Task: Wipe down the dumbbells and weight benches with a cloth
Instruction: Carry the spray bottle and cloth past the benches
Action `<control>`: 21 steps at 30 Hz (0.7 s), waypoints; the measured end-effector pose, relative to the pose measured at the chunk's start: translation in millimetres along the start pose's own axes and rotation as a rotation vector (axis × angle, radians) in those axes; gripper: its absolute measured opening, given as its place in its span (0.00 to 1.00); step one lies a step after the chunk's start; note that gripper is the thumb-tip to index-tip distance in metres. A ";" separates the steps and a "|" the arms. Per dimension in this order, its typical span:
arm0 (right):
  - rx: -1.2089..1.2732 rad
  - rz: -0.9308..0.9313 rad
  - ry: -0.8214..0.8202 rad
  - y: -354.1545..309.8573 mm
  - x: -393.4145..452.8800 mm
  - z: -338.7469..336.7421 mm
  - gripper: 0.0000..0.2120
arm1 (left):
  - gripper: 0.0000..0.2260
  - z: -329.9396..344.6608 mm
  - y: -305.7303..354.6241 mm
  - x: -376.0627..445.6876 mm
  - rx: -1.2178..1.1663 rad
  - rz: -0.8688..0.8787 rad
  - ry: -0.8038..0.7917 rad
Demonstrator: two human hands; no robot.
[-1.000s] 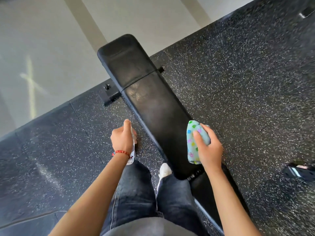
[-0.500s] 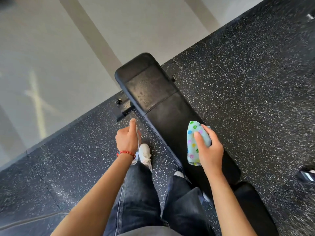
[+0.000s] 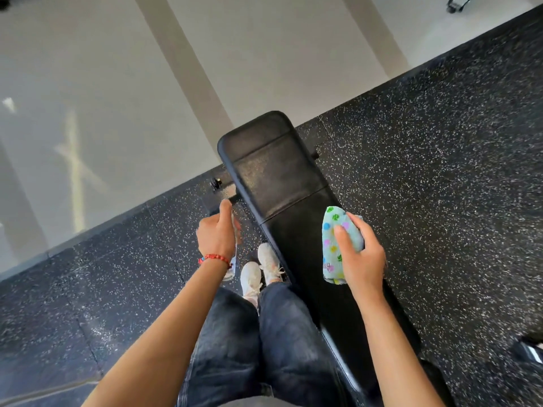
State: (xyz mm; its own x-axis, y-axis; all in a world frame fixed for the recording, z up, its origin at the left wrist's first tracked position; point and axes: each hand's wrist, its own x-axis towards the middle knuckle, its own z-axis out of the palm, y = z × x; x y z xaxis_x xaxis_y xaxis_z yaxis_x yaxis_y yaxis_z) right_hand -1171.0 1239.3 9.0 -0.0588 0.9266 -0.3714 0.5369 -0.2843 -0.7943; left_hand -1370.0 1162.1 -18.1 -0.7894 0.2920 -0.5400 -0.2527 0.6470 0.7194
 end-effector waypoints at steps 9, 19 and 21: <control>-0.081 -0.033 -0.123 -24.9 40.7 18.8 0.14 | 0.23 -4.1 12.2 27.0 -0.095 -0.029 0.091; -0.150 -0.142 -0.284 -66.2 41.6 68.6 0.15 | 0.27 -54.0 2.9 30.4 -0.258 -0.057 0.189; -0.169 -0.190 -0.324 -76.0 33.4 86.2 0.15 | 0.26 -72.5 -2.2 30.3 -0.306 -0.059 0.214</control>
State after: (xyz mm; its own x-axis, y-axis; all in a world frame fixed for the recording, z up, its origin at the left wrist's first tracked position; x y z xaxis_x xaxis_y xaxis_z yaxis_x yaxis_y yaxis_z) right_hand -1286.3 1270.7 15.5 -0.4173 0.8257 -0.3796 0.6204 -0.0464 -0.7829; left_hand -1433.9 1118.4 -4.4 -0.8593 0.0860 -0.5041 -0.4309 0.4090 0.8044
